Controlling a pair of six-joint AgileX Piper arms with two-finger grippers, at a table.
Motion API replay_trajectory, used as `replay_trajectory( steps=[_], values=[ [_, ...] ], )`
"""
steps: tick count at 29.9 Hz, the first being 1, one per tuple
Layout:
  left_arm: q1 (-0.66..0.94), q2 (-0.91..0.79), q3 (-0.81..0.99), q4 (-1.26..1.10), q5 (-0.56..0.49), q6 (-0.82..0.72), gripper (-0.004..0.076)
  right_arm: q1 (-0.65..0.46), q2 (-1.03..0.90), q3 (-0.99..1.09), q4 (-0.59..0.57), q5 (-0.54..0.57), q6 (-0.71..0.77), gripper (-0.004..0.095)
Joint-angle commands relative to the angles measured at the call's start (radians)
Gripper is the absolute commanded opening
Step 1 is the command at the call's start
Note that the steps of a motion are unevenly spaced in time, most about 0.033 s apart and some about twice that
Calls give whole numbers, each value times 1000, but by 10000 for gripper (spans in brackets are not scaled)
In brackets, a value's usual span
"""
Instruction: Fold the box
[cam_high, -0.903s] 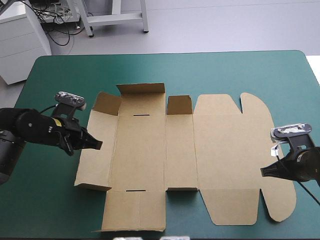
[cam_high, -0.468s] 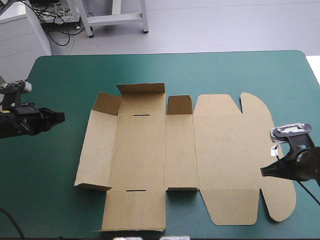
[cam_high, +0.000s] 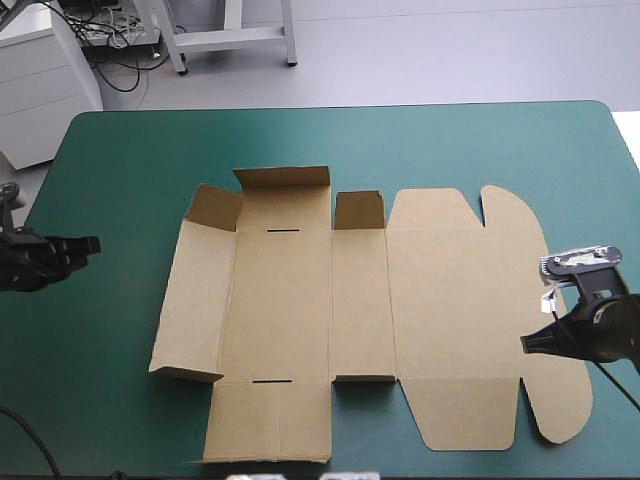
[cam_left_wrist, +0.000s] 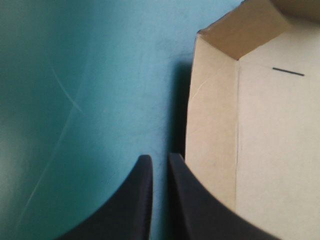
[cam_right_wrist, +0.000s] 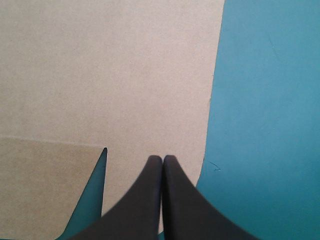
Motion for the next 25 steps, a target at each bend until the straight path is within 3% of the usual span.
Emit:
replay_trajectory(
  steps=[1, 5, 7, 14, 25],
  values=[
    [3, -18, 13, -7, -7, -19, 290, -7, -13, -24, -19, -29, -9, -23],
    [3, -14, 79, -35, 7, -17, 615, -7, -13, -24, -21, -29, -9, -23],
    [3, -7, 106, -43, 24, -8, 708, -7, -13, -24, -21, -29, -9, -24],
    [1, 81, 192, -223, 112, 158, 709, -7, -13, -24, -21, -31, -9, -23],
    [-37, 242, 219, -260, 117, 253, 709, -7, -13, -24, -19, -33, -9, -23]
  ],
)
